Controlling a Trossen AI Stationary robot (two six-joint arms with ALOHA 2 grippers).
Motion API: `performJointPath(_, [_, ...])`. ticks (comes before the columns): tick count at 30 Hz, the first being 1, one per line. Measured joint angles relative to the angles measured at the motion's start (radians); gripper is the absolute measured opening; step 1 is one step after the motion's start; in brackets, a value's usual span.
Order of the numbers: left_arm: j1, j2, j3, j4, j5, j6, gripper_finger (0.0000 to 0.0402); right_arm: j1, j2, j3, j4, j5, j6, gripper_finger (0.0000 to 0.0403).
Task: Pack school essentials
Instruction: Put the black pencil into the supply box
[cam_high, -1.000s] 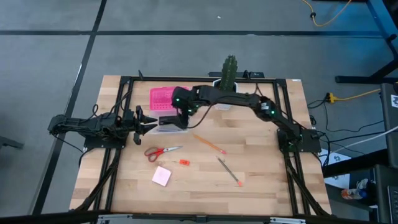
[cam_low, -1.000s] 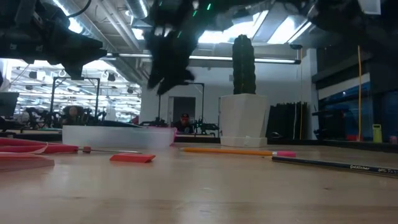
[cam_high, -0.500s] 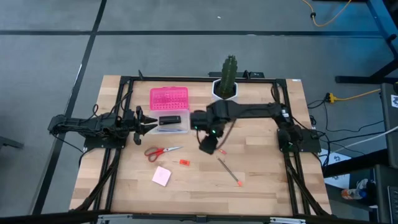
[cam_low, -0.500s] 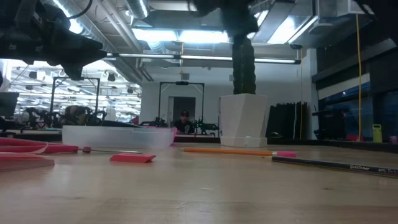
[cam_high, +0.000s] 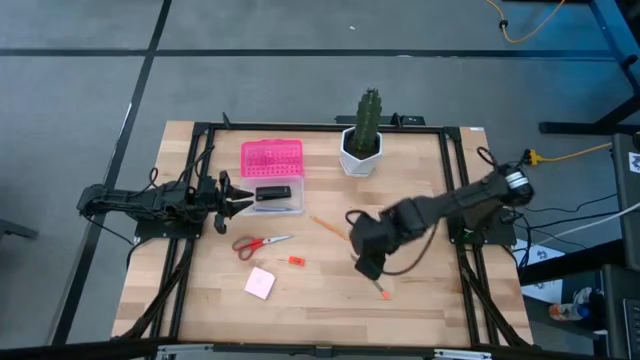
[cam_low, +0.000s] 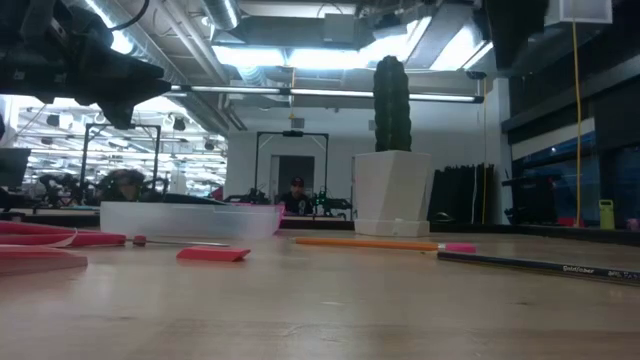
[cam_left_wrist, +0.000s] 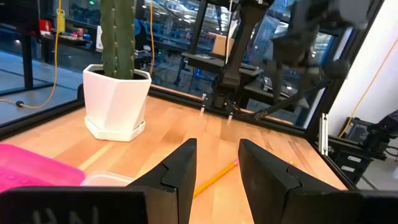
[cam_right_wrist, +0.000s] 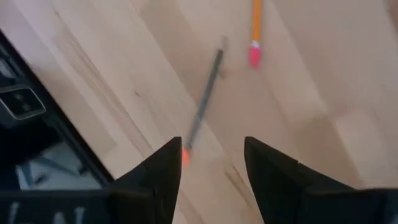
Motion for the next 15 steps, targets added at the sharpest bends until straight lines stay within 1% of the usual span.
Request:
performJointPath(1, [0.000, 0.000, 0.000, 0.000, 0.000, 0.000, 0.0114, 0.022, -0.017, -0.066, 0.084, 0.018, 0.020, 0.0174])
performJointPath(4, [0.000, 0.000, 0.000, -0.001, 0.000, 0.000, 0.0114, 0.079, -0.035, -0.239, 0.314, 0.021, 0.121, 0.0174])
performJointPath(8, [0.000, 0.000, 0.000, -0.002, 0.000, 0.000, 0.0114, 0.139, 0.001, -0.423, 0.563, 0.019, 0.325, 0.0174])
performJointPath(11, [0.000, 0.000, 0.000, -0.003, 0.000, 0.000, 0.0114, 0.164, 0.055, -0.501, 0.640, 0.016, 0.444, 0.0174])
performJointPath(13, [0.000, 0.000, 0.000, -0.002, 0.000, 0.000, 0.0114, 0.168, 0.086, -0.515, 0.682, 0.007, 0.471, 0.0174])
performJointPath(15, [0.000, 0.000, 0.000, -0.002, 0.000, 0.001, 0.0114, 0.167, 0.104, -0.513, 0.687, 0.010, 0.471, 0.0174])
